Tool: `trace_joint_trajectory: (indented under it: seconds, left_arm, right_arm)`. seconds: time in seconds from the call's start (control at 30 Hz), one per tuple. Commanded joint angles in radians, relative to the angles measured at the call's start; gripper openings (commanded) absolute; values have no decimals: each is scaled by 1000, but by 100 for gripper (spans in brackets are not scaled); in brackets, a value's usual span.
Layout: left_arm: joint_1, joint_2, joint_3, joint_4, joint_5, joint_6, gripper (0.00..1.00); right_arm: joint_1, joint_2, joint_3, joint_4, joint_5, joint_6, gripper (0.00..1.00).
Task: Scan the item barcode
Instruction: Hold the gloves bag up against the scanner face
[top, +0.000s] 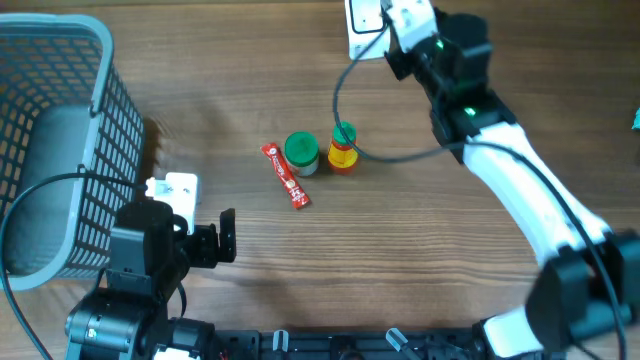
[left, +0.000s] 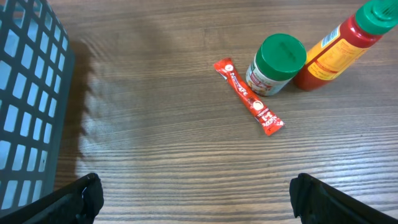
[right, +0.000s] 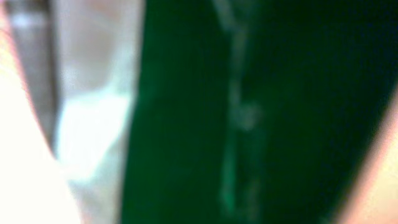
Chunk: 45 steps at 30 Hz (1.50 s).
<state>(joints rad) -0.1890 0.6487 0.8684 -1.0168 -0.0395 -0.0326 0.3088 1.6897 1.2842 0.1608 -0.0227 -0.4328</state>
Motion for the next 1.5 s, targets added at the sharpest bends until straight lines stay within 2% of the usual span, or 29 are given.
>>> trace_joint_trajectory:
  seconds: [0.0,0.3,0.53,0.7,1.1,1.47]
  left_arm:
    - [-5,-5,-6,3,5,-10,100]
    - [-5,-5,-6,3,5,-9,100]
    - [-5,-5,-6,3,5,-10,100]
    - [-5,-5,-6,3,5,-9,100]
    - [-5,-5,-6,3,5,-9,100]
    - [-5,-5,-6,3,5,-9,100]
  right_arm:
    - [2,123,111,53,42,-71,5]
    - [14,414,376,83,38,-92,5]
    - [68,522,423,133,128,-228,5]
    - [84,563,423,189,205,-315,5]
    - [99,594,423,192,240,-455,4]
    - [111,610,423,203,232,-401,5]
